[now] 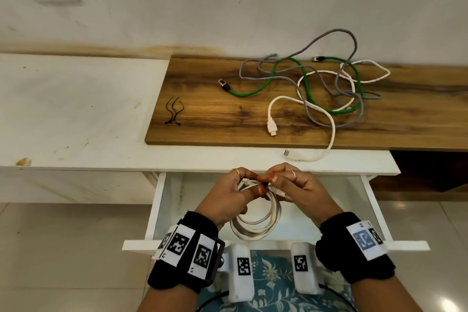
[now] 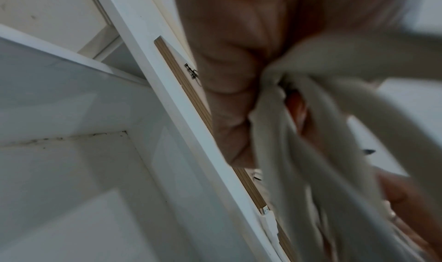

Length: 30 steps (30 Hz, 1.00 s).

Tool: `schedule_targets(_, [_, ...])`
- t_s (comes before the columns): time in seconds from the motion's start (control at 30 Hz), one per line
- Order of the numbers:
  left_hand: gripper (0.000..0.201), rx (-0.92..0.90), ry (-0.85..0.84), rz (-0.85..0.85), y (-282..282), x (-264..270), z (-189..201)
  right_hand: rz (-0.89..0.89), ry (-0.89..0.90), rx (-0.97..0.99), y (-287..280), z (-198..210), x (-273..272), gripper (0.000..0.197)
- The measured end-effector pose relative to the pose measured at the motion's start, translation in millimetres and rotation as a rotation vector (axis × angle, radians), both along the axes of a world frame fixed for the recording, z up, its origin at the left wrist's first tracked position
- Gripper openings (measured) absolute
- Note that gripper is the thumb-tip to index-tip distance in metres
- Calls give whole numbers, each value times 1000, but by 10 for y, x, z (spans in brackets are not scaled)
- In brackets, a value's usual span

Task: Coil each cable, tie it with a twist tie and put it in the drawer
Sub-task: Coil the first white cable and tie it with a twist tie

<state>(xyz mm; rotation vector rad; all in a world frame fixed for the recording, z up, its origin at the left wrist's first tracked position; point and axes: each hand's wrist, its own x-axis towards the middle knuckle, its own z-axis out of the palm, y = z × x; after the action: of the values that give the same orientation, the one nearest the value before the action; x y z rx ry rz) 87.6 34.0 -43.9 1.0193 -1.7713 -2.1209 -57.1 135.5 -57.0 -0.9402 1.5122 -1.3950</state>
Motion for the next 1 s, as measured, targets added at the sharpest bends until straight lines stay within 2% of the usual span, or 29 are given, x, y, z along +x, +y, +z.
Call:
schedule_targets(0.13, [11,10,-50,-20,19,-5,-30,-14,-34,48,-19,1,5,18])
schedule_targets(0.33, [11,78,-36,-119,-21,50,-26,20,-83,111,-9,5,7,24])
schedule_targets(0.4, [12,96,-48,-156,-50,85,-5,21,-74,111,-13,3,16,21])
schedule_targets(0.5, [14,164,-66,-127,-83,123,18,25,-7,90,-22,-3,42,21])
schedule_targets(0.63, [20,227,-79,-54,-123,141,17,54,152,80,-26,15,77,33])
schedule_targets(0.77, [7,197,-144,-112,-159,186,14,143,289,99,-19,58,98,39])
schedule_targets(0.9, [8,258,-139,-135,-176,228,6,137,304,77,-41,77,142,40])
schedule_targets(1.0, [9,330,-72,-126,-168,234,39,100,222,41,-53,59,151,38])
